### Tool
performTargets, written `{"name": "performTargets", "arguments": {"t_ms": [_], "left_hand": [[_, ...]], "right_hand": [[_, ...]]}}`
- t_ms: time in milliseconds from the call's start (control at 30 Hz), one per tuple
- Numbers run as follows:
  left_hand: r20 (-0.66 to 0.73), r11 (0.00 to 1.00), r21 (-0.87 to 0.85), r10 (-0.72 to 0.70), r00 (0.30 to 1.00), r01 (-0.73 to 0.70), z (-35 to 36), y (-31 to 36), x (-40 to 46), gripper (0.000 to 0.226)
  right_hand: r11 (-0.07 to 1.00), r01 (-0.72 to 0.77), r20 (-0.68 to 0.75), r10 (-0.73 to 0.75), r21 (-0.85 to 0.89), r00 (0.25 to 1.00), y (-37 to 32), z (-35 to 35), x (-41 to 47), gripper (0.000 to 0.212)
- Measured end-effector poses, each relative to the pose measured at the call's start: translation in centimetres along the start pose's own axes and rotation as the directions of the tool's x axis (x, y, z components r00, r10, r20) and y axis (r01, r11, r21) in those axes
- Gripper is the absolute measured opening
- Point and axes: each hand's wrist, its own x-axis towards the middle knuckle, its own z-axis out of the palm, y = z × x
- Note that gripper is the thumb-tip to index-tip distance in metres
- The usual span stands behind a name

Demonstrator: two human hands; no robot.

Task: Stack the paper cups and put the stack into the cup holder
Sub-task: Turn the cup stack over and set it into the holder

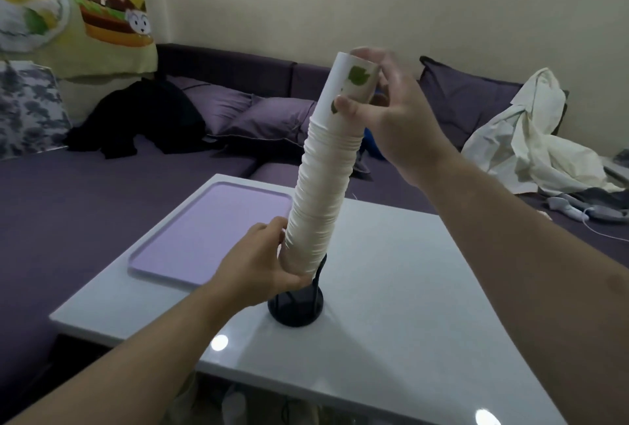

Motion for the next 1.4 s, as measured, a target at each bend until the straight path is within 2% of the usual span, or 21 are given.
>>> {"name": "performTargets", "arguments": {"t_ms": [167,333,500,667,800,1000,1133,1233,1300,1333,1400], "left_hand": [[0.026,1.0,-0.013,0.02,0.999,-0.019,1.0,-0.6,-0.4,0.072],[0.022,0.999,-0.039,0.026,0.999,-0.025,1.7,-1.4,-0.2,0.073],[-0.03,0.991,-0.127,0.044,0.999,-0.047,2.3,-1.8,-0.2,0.071],[-0.052,0.947,-0.32,-0.037,0.998,0.018,2.4,-1.1,-0.1,0.072],[-0.043,0.94,-0.341,-0.048,0.998,0.03,2.3,-0.5,-0.1,0.063],[-0.036,0.942,-0.335,-0.042,0.998,0.027,1.9,0.0,-0.1,0.061],[-0.031,0.938,-0.342,-0.066,0.997,0.051,1.9,0.2,-0.3,0.061],[-0.023,0.932,-0.358,-0.071,0.997,0.059,1.9,0.4,-0.4,0.05],[0.0,0.924,-0.375,-0.079,0.997,0.073,2.0,0.1,-0.7,0.051],[0.025,0.922,-0.374,-0.1,0.995,0.102,2.0,-0.3,-0.8,0.054],[0.086,0.915,-0.361,-0.158,0.984,0.179,1.9,-0.8,-1.4,0.08]], "right_hand": [[0.997,0.033,0.061,-0.029,-0.069,0.998,1.2,2.2,-0.8,0.06],[0.99,0.037,0.188,-0.011,-0.134,0.982,3.7,4.3,-3.2,0.061],[0.991,0.067,0.16,-0.048,-0.118,0.986,4.5,4.8,-4.1,0.063],[0.998,0.038,0.136,-0.03,-0.055,0.99,4.3,5.0,-4.2,0.064],[0.996,0.041,0.138,-0.031,-0.073,0.99,4.5,4.7,-4.4,0.064],[0.997,0.016,0.154,-0.004,-0.073,0.988,4.6,4.6,-4.2,0.067],[0.997,-0.025,0.185,0.038,-0.074,0.982,4.8,4.8,-4.6,0.079],[0.993,-0.111,0.229,0.119,-0.045,0.966,5.8,4.8,-5.1,0.102],[0.982,-0.188,0.276,0.189,-0.03,0.942,7.0,4.5,-5.8,0.112],[0.973,-0.231,0.292,0.229,-0.027,0.929,7.7,4.3,-6.4,0.114],[0.946,-0.324,0.305,0.316,-0.027,0.898,9.5,4.2,-8.1,0.111]]}}
